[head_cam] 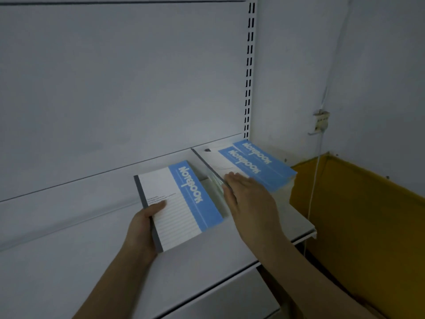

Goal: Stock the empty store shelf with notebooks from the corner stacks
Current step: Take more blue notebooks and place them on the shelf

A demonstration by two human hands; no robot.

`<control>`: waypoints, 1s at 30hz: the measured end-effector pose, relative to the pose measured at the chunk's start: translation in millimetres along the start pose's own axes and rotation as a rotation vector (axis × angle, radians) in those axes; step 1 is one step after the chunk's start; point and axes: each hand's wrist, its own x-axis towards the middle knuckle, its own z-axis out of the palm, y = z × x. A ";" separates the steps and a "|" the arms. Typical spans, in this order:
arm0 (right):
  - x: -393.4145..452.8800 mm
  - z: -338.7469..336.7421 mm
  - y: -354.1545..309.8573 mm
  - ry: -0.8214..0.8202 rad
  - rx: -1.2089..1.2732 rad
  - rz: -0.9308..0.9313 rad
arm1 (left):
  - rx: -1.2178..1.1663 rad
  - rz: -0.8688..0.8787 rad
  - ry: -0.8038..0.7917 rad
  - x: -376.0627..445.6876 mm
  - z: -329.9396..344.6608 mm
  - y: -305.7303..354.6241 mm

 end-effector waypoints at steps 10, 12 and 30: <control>-16.2 -2.4 -56.7 -0.386 0.238 -0.189 | -0.060 0.049 -0.043 5.8 -3.9 -2.9; -4.1 -8.9 -33.8 -0.132 0.118 -0.149 | -0.032 0.073 0.015 8.0 -5.2 -3.4; -21.7 -2.4 -53.3 0.182 -0.071 -0.264 | -0.130 0.054 -0.012 12.5 -0.9 -4.7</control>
